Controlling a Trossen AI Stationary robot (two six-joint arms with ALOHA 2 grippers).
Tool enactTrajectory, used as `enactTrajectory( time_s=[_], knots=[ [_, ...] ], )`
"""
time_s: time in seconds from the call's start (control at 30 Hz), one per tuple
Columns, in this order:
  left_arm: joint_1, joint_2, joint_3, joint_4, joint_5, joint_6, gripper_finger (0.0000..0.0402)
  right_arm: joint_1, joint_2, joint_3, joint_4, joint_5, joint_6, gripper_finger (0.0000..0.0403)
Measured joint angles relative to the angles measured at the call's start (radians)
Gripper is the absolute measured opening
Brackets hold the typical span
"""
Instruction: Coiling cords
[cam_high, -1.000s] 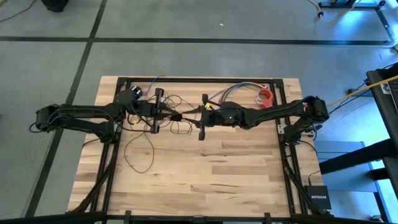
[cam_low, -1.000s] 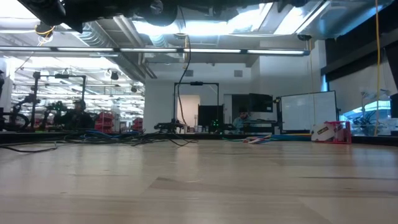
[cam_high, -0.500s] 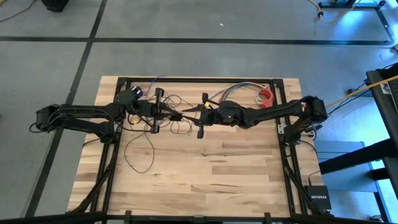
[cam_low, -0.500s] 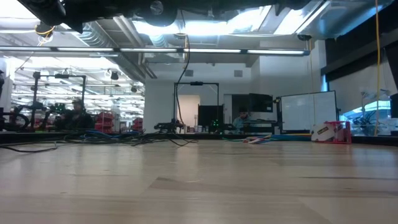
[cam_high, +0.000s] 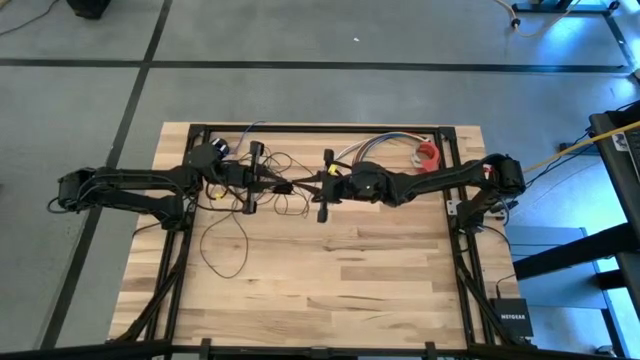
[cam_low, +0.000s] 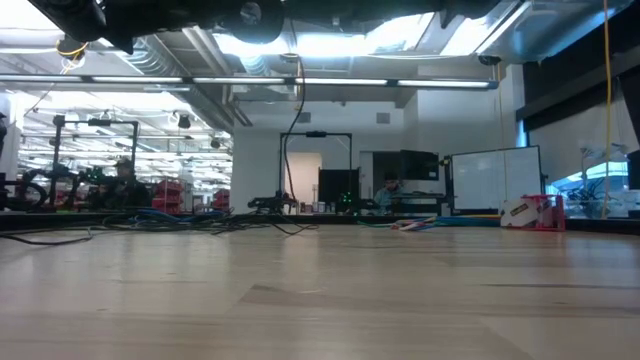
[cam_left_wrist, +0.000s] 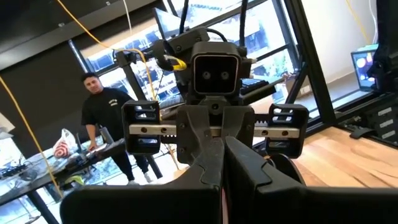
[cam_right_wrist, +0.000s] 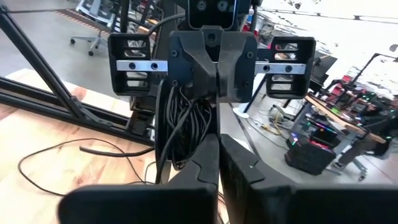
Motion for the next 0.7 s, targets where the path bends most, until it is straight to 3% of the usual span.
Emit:
enactTrajectory(
  time_s=[0.17, 0.3, 0.5, 0.7],
  knots=[
    [0.000, 0.000, 0.000, 0.001, -0.021, -0.019, 0.0009, 0.000, 0.000, 0.000, 0.000, 0.022, -0.014, 0.0009],
    [0.000, -0.001, 0.000, 0.003, -0.094, -0.040, 0.0046, 0.000, 0.001, 0.000, -0.003, 0.067, -0.016, 0.0004],
    [0.000, -0.021, 0.000, -0.039, -0.266, 0.008, 0.0115, 0.000, 0.001, -0.001, -0.017, 0.195, -0.016, 0.0004],
    [0.000, -0.099, 0.002, -0.124, -0.419, 0.075, 0.0146, 0.001, -0.002, -0.001, -0.017, 0.389, -0.018, 0.0004]
  ],
)
